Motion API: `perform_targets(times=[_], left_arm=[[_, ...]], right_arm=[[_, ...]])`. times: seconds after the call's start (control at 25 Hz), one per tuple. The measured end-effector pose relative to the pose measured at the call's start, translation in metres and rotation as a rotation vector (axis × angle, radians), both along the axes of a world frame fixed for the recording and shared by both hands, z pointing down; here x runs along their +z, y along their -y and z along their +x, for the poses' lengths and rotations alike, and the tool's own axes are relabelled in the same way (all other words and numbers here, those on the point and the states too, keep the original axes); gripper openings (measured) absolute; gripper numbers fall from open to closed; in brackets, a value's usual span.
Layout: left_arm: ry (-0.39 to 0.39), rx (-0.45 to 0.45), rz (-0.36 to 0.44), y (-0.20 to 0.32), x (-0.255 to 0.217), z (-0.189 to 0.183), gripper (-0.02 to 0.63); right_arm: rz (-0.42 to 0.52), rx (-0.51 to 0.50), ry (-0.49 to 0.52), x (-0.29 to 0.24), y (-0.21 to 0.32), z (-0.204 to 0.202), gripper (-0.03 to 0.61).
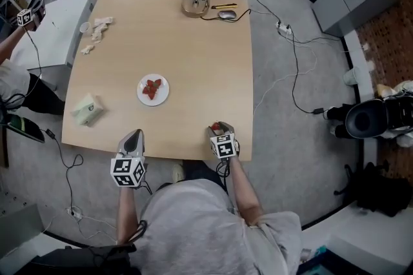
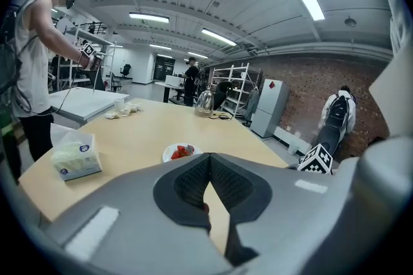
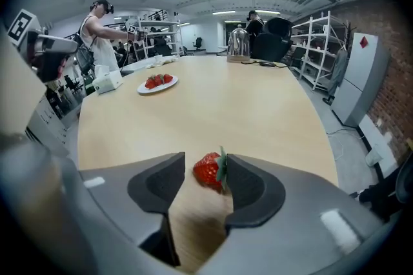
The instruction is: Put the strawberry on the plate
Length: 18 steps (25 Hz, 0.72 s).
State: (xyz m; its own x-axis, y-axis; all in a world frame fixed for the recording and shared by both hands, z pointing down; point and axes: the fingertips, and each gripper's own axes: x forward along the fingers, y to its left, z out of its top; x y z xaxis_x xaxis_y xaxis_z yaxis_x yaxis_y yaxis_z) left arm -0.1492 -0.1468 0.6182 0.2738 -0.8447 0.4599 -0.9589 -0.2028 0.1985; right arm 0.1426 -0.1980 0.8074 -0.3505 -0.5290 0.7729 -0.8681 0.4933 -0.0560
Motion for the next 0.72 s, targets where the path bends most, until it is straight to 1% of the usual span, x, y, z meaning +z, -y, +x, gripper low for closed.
perform_targets(times=[0.16, 0.24, 0.36, 0.72], left_arm=[[-0.004, -0.008, -0.006, 0.000, 0.003, -0.003, 0.020], [-0.005, -0.011, -0.011, 0.000, 0.005, -0.005, 0.020], [-0.007, -0.013, -0.014, 0.001, 0.006, -0.008, 0.020], [-0.015, -0.027, -0.009, 0.000, 0.005, -0.012, 0.020]], right_arm=[[-0.011, 0.003, -0.010, 0.006, 0.000, 0.000, 0.206], [-0.004, -0.001, -0.020, 0.007, 0.001, -0.001, 0.194], [-0.012, 0.019, -0.024, 0.009, 0.001, 0.001, 0.171], [-0.002, 0.029, -0.019, 0.002, 0.007, 0.000, 0.166]])
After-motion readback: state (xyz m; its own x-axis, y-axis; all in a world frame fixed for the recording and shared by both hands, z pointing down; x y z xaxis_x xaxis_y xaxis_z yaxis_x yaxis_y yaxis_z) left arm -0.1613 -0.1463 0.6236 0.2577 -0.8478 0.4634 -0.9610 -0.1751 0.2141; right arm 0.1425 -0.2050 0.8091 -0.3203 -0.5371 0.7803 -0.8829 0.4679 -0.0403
